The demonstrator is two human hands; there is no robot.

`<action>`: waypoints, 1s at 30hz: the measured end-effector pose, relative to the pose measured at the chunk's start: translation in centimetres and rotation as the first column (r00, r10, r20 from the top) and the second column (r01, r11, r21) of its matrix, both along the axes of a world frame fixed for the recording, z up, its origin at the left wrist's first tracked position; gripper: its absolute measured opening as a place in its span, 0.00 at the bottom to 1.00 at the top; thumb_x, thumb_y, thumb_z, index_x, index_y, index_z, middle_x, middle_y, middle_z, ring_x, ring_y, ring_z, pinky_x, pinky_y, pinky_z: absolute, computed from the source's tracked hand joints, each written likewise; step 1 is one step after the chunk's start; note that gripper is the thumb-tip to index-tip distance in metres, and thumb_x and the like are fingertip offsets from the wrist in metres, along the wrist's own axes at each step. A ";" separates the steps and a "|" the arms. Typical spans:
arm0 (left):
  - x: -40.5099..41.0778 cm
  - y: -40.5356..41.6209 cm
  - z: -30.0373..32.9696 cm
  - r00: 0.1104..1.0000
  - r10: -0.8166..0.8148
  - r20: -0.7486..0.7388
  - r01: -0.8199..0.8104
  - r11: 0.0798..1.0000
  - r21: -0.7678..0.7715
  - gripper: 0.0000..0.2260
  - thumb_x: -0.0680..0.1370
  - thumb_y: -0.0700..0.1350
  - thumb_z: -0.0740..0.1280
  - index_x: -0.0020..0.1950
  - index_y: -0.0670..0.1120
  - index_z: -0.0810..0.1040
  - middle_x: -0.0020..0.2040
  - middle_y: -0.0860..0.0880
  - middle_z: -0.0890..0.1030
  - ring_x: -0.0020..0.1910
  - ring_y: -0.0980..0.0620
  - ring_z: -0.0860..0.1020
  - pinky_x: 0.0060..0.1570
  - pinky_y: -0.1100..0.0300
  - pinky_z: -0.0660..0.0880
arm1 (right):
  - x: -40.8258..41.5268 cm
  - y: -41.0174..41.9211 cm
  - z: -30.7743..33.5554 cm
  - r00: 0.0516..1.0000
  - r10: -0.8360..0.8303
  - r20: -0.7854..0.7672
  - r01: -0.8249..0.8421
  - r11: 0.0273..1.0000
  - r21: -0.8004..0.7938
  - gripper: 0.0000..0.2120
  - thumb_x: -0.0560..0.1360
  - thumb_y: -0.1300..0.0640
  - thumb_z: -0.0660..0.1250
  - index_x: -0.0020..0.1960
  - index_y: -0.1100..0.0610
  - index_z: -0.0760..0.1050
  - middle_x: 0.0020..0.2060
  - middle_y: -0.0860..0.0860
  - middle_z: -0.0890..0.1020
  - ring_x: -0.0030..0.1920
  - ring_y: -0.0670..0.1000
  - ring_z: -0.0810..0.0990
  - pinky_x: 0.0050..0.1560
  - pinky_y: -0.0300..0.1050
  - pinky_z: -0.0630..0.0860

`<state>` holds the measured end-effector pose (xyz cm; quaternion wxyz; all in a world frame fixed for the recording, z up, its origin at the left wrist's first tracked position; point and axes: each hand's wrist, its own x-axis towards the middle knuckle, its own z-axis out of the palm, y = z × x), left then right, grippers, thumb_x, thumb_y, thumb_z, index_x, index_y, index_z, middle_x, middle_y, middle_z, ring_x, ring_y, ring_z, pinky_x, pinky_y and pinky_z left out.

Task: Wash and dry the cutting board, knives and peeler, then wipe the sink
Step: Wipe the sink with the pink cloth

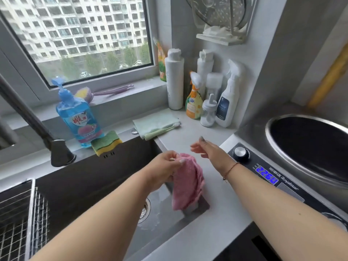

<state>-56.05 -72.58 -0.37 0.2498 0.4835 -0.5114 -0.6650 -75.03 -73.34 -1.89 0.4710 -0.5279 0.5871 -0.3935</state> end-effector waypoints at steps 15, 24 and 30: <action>3.1 -4.3 2.7 0.934 0.321 -0.158 -0.233 0.881 0.413 0.19 0.78 0.52 0.67 0.57 0.36 0.70 0.49 0.40 0.82 0.43 0.44 0.82 0.43 0.51 0.79 | 2.1 -2.2 0.8 0.707 -0.139 0.693 -0.133 0.937 0.323 0.10 0.76 0.57 0.65 0.55 0.59 0.77 0.43 0.57 0.83 0.44 0.56 0.81 0.50 0.51 0.77; 2.7 -6.0 0.7 0.890 0.450 -0.068 -0.435 0.885 0.163 0.20 0.77 0.30 0.65 0.67 0.43 0.69 0.58 0.40 0.78 0.51 0.42 0.81 0.37 0.55 0.80 | 2.1 -5.4 0.8 0.982 -0.044 -0.186 0.089 0.967 0.240 0.12 0.76 0.59 0.65 0.59 0.57 0.70 0.52 0.56 0.78 0.53 0.59 0.79 0.50 0.50 0.75; 0.3 -7.1 1.6 0.871 0.398 -0.289 -0.278 0.883 0.379 0.26 0.80 0.63 0.55 0.73 0.50 0.66 0.66 0.44 0.77 0.58 0.36 0.79 0.56 0.33 0.73 | 4.4 -5.8 1.4 0.951 0.033 -0.306 -0.007 0.996 0.085 0.10 0.77 0.47 0.62 0.52 0.53 0.72 0.45 0.54 0.80 0.47 0.55 0.79 0.49 0.49 0.74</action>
